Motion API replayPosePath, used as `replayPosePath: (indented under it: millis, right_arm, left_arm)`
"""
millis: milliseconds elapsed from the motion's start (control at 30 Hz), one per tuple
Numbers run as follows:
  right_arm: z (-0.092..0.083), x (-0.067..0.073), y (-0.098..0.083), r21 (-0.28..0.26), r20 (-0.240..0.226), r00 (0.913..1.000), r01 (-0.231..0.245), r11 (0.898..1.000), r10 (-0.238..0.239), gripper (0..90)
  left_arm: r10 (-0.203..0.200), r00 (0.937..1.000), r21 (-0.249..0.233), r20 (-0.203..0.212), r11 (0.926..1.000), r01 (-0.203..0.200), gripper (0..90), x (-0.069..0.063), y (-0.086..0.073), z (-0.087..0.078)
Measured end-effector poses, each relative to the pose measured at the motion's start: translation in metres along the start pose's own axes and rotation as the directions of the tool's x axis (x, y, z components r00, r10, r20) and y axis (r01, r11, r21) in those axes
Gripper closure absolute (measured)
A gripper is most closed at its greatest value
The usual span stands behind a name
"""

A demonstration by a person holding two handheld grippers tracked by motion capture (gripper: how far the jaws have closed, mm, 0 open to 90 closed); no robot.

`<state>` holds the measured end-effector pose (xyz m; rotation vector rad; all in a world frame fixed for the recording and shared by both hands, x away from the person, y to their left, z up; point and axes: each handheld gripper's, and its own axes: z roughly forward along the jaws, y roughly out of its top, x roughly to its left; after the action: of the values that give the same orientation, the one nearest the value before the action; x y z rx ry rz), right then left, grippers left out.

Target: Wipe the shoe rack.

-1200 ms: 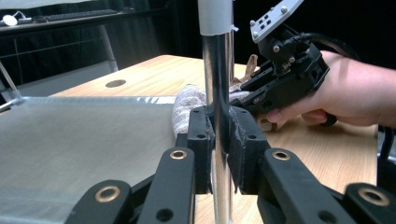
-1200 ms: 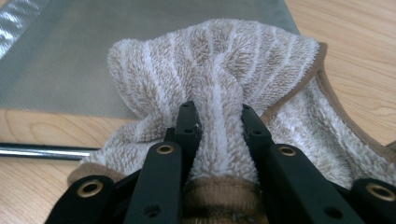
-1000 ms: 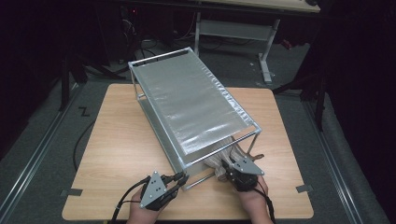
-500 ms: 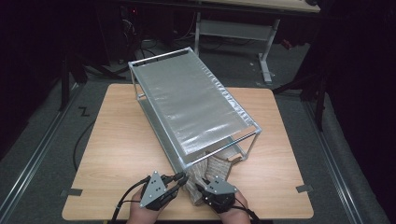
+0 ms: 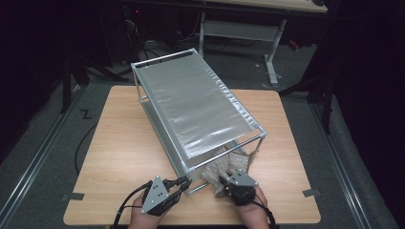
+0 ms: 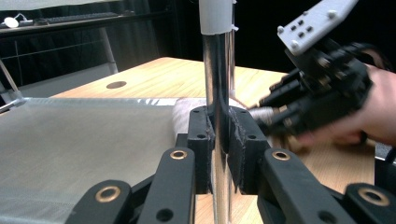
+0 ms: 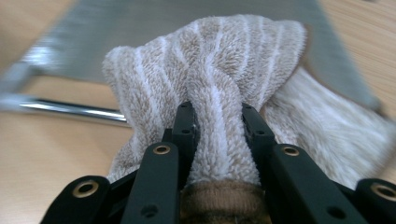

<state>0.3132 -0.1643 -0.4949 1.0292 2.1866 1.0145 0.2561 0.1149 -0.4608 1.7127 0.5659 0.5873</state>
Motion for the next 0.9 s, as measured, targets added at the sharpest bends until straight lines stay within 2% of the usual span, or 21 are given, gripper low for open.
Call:
replayPosePath:
  millis: [67, 133, 267, 367, 400, 533, 667, 900]
  right_arm:
    - [0.000, -0.013, -0.002, 0.002, 0.028, 0.9991, -0.031, 1.000, 0.031, 71.8]
    - [-0.001, -0.028, -0.005, 0.005, 0.075, 0.9949, -0.067, 0.998, 0.067, 71.5]
    - [-0.003, -0.045, -0.008, 0.008, 0.140, 0.9861, -0.091, 0.996, 0.089, 71.0]
    - [-0.005, -0.057, -0.010, 0.001, 0.175, 0.9766, -0.127, 0.992, 0.125, 70.4]
    - [-0.006, -0.061, -0.011, -0.001, 0.183, 0.9753, -0.125, 0.992, 0.123, 70.1]
    - [-0.004, -0.062, -0.013, 0.009, 0.169, 0.9770, -0.134, 0.991, 0.131, 70.2]
    - [0.000, -0.056, -0.014, 0.018, 0.102, 0.9866, -0.130, 0.991, 0.128, 70.3]
    - [0.000, -0.040, -0.011, 0.022, 0.032, 0.9938, -0.107, 0.994, 0.106, 70.2]
  left_arm:
    - [0.000, 1.0000, 0.000, 0.000, 1.0000, 0.000, 79.7, 0.000, 0.000, 0.000]
    - [0.002, 1.0000, 0.000, 0.001, 1.0000, -0.002, 79.7, 0.000, 0.000, 0.000]
    - [0.006, 1.0000, 0.001, 0.002, 1.0000, -0.006, 79.6, 0.000, 0.000, -0.001]
    - [0.009, 1.0000, 0.002, 0.002, 1.0000, -0.009, 79.6, 0.000, 0.000, -0.001]
    - [0.009, 1.0000, 0.002, 0.002, 1.0000, -0.009, 79.6, 0.000, 0.000, -0.001]
    - [0.008, 1.0000, 0.001, 0.003, 1.0000, -0.008, 79.6, 0.000, 0.000, -0.001]
    - [0.004, 1.0000, -0.001, 0.002, 1.0000, -0.004, 79.7, 0.000, 0.000, -0.001]
    - [-0.001, 1.0000, -0.004, 0.002, 1.0000, 0.001, 79.7, 0.000, -0.001, 0.000]
